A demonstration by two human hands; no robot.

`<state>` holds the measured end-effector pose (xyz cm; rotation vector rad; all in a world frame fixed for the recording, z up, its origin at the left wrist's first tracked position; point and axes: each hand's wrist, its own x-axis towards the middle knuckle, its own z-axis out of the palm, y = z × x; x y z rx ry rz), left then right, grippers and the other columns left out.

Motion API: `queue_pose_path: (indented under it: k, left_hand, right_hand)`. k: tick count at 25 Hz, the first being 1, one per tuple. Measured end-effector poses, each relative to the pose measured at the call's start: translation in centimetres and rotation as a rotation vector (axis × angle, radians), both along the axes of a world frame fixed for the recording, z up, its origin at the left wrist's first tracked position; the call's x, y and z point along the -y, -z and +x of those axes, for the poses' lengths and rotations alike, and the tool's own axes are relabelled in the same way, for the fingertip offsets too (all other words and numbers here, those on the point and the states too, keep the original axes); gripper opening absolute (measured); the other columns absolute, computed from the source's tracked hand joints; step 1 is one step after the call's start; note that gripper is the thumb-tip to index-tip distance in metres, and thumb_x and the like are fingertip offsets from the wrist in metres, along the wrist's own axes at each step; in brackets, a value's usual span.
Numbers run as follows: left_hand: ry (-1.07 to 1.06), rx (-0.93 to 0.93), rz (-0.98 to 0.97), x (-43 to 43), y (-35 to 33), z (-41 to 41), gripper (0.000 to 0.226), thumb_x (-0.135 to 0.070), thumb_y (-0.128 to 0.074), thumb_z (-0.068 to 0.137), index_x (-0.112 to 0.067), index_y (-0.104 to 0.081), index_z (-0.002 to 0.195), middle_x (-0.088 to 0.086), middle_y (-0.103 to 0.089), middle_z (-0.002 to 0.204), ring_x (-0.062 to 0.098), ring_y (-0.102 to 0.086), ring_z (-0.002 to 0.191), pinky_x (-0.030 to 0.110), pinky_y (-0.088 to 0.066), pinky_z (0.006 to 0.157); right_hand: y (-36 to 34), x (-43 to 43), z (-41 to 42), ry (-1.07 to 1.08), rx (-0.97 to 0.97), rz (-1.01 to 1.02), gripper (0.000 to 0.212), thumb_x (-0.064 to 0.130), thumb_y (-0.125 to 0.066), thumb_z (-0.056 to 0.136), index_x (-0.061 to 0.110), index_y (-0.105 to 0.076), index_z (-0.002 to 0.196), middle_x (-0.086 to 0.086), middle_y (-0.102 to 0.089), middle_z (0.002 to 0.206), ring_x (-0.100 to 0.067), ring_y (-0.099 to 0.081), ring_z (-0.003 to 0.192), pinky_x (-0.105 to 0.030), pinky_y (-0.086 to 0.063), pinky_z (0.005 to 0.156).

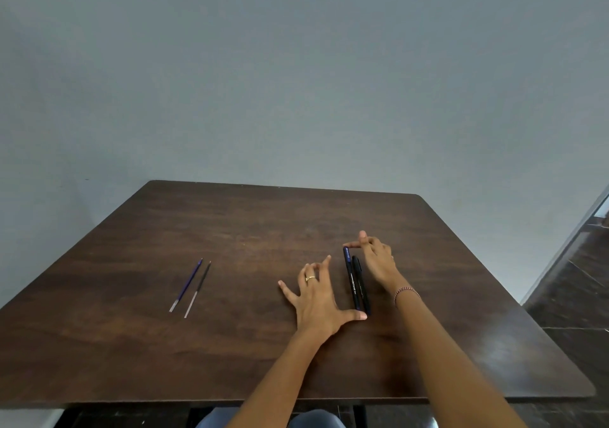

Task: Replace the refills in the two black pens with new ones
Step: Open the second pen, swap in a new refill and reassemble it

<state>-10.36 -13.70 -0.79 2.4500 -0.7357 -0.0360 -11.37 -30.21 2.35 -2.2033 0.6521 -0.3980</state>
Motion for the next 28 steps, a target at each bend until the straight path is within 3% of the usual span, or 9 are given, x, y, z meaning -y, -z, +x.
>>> queue_pose_path:
  k: [8, 16, 28]
  left_hand:
    - [0.052, 0.038, 0.030, 0.2, 0.5, 0.1, 0.119, -0.082, -0.063, 0.049, -0.034, -0.014, 0.145, 0.000, -0.024, 0.152, 0.019, -0.007, 0.144, 0.065, 0.013, 0.105]
    - [0.123, 0.066, 0.073, 0.1, 0.6, 0.3, 0.085, -0.081, -0.058, 0.058, -0.039, -0.045, 0.130, -0.001, -0.032, 0.149, 0.019, -0.009, 0.144, 0.066, 0.019, 0.101]
    - [0.138, 0.073, 0.085, 0.2, 0.6, 0.3, 0.074, -0.081, -0.057, 0.059, -0.044, -0.052, 0.123, -0.005, -0.032, 0.150, 0.016, -0.008, 0.144, 0.065, 0.023, 0.099]
  right_hand:
    - [2.9, 0.5, 0.2, 0.050, 0.108, -0.042, 0.061, 0.056, -0.017, 0.097, 0.032, -0.073, 0.096, 0.003, -0.056, 0.127, -0.018, -0.032, 0.130, -0.044, -0.023, 0.112]
    - [3.2, 0.7, 0.5, 0.069, 0.118, -0.063, 0.065, 0.065, -0.015, 0.091, 0.036, -0.072, 0.090, 0.005, -0.056, 0.119, -0.015, -0.034, 0.124, -0.038, -0.025, 0.106]
    - [3.1, 0.6, 0.6, 0.060, 0.061, -0.125, 0.073, 0.073, -0.012, 0.082, 0.034, -0.072, 0.098, 0.002, -0.055, 0.119, -0.018, -0.035, 0.125, -0.032, -0.026, 0.096]
